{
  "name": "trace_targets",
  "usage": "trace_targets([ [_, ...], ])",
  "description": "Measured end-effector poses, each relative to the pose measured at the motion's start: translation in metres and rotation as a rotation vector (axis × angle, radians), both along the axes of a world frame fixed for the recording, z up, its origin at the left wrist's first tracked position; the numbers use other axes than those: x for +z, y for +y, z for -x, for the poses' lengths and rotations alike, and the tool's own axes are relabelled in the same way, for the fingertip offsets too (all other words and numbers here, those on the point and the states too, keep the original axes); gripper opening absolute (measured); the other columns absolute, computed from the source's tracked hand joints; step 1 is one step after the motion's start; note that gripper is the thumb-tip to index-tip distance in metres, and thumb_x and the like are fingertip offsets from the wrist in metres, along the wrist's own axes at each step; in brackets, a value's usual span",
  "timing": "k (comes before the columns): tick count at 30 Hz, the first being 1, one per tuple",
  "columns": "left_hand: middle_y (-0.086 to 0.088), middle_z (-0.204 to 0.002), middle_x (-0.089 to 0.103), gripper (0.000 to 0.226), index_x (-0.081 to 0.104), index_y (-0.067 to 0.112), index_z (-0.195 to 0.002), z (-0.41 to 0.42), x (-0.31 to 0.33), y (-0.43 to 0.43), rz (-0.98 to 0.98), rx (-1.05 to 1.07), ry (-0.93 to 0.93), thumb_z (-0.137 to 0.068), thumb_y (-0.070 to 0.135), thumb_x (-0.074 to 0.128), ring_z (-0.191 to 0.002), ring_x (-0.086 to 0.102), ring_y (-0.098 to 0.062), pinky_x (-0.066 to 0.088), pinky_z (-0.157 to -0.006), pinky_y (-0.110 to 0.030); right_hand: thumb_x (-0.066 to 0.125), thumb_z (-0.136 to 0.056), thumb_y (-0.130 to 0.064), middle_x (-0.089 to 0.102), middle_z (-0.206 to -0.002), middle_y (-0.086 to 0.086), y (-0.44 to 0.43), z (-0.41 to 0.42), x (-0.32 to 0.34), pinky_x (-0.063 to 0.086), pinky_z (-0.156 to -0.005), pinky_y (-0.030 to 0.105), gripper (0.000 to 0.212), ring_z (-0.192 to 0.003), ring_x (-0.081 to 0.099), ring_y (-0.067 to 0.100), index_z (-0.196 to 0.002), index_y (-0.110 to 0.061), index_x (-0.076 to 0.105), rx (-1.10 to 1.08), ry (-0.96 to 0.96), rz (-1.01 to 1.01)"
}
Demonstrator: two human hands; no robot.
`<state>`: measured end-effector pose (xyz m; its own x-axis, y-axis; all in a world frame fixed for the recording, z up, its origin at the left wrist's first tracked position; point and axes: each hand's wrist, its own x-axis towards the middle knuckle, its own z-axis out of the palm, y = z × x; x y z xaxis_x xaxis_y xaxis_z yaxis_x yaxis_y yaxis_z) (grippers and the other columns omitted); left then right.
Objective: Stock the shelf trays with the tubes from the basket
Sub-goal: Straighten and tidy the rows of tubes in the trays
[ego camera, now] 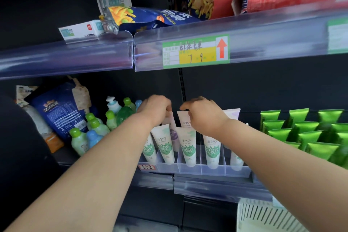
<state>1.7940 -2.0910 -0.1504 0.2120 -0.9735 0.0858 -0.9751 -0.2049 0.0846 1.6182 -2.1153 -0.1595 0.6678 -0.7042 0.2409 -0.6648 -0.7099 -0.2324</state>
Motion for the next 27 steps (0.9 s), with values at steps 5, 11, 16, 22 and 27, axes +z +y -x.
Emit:
trace_targets([
  [5, -0.003, -0.099, 0.061, 0.022, 0.069, 0.026, -0.099, 0.006, 0.002, 0.002, 0.025, -0.025, -0.009, -0.087, 0.011, 0.057, -0.090, 0.059, -0.027, 0.044, -0.071, -0.027, 0.045, -0.088, -0.003, 0.055, -0.130, -0.002, 0.005, 0.007, 0.000, 0.037, -0.095, 0.036, 0.050, -0.123, 0.041, 0.020, -0.132, -0.029, 0.051, 0.010, 0.012, 0.036],
  [11, 0.003, -0.094, 0.062, 0.022, 0.072, 0.026, -0.102, 0.010, 0.000, 0.003, 0.085, -0.026, 0.048, -0.090, 0.014, 0.059, -0.087, 0.059, -0.022, 0.042, -0.071, -0.025, 0.046, -0.087, -0.003, 0.057, -0.125, -0.002, 0.005, 0.008, 0.002, 0.036, -0.091, 0.035, 0.048, -0.119, 0.043, 0.020, -0.127, -0.028, 0.054, -0.003, 0.025, 0.033],
  [16, -0.003, -0.105, 0.071, 0.022, 0.074, 0.022, -0.102, 0.000, 0.008, 0.014, 0.163, -0.029, 0.124, -0.089, 0.011, 0.060, -0.097, 0.064, -0.025, 0.052, -0.085, -0.036, 0.044, -0.086, -0.002, 0.058, -0.125, -0.001, 0.009, -0.001, 0.003, 0.037, -0.091, 0.037, 0.051, -0.116, 0.049, 0.021, -0.130, -0.028, 0.051, 0.023, 0.011, 0.003],
  [22, 0.004, -0.090, 0.072, 0.009, 0.076, 0.021, -0.092, -0.022, 0.013, 0.051, 0.251, 0.025, 0.198, -0.086, 0.020, 0.070, -0.089, 0.066, -0.017, 0.054, -0.084, -0.036, 0.048, -0.092, -0.011, 0.055, -0.130, 0.000, 0.024, -0.027, -0.003, 0.038, -0.096, 0.039, 0.043, -0.120, 0.049, 0.022, -0.132, -0.026, 0.050, 0.103, 0.029, 0.025],
  [27, 0.002, -0.093, 0.072, 0.024, 0.075, 0.018, -0.098, -0.034, 0.014, 0.069, -0.020, 0.054, 0.186, -0.076, 0.028, 0.079, -0.093, 0.066, -0.015, 0.053, -0.087, -0.035, 0.049, -0.095, -0.028, 0.059, -0.118, 0.000, 0.033, -0.047, -0.010, 0.035, -0.091, 0.039, 0.026, -0.116, 0.047, 0.022, -0.120, -0.022, 0.057, 0.106, 0.156, 0.102],
])
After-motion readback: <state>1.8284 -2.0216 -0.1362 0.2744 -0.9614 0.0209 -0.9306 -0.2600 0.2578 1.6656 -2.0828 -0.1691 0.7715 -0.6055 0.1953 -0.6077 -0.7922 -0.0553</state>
